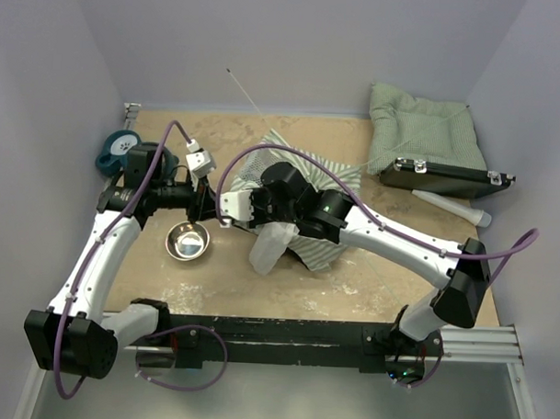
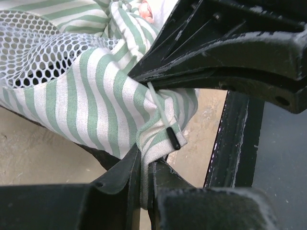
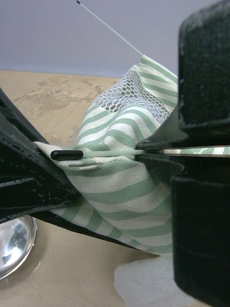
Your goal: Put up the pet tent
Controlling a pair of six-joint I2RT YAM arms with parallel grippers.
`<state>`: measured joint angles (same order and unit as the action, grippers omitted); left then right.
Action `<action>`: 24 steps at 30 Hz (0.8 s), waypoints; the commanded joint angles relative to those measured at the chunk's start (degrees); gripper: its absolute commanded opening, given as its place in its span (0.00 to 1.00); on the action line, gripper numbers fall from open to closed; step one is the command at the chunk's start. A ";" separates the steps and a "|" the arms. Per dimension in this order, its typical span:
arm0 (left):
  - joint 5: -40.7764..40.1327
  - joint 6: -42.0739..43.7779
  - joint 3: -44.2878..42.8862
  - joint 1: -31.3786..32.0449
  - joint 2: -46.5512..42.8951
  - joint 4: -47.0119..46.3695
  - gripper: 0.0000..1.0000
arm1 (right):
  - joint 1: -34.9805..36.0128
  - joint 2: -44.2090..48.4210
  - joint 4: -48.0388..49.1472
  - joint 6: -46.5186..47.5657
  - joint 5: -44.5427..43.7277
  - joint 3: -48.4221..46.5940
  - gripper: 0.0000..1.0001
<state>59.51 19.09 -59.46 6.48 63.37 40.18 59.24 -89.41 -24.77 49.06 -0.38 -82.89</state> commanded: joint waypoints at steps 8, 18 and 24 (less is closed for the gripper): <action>-7.82 19.35 3.47 -4.46 -2.90 -0.64 0.00 | 0.17 8.81 0.34 -5.37 1.95 8.97 0.00; -16.52 49.02 4.45 -15.95 8.58 2.09 0.00 | -1.40 -8.74 6.66 -11.87 10.31 2.31 0.00; -12.58 49.90 -1.63 -22.04 18.36 3.95 0.01 | -5.80 -24.73 10.54 -22.32 16.19 -8.84 0.00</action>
<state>48.31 62.98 -57.54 -12.60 80.86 46.06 57.04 -108.18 -12.73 38.30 10.98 -85.21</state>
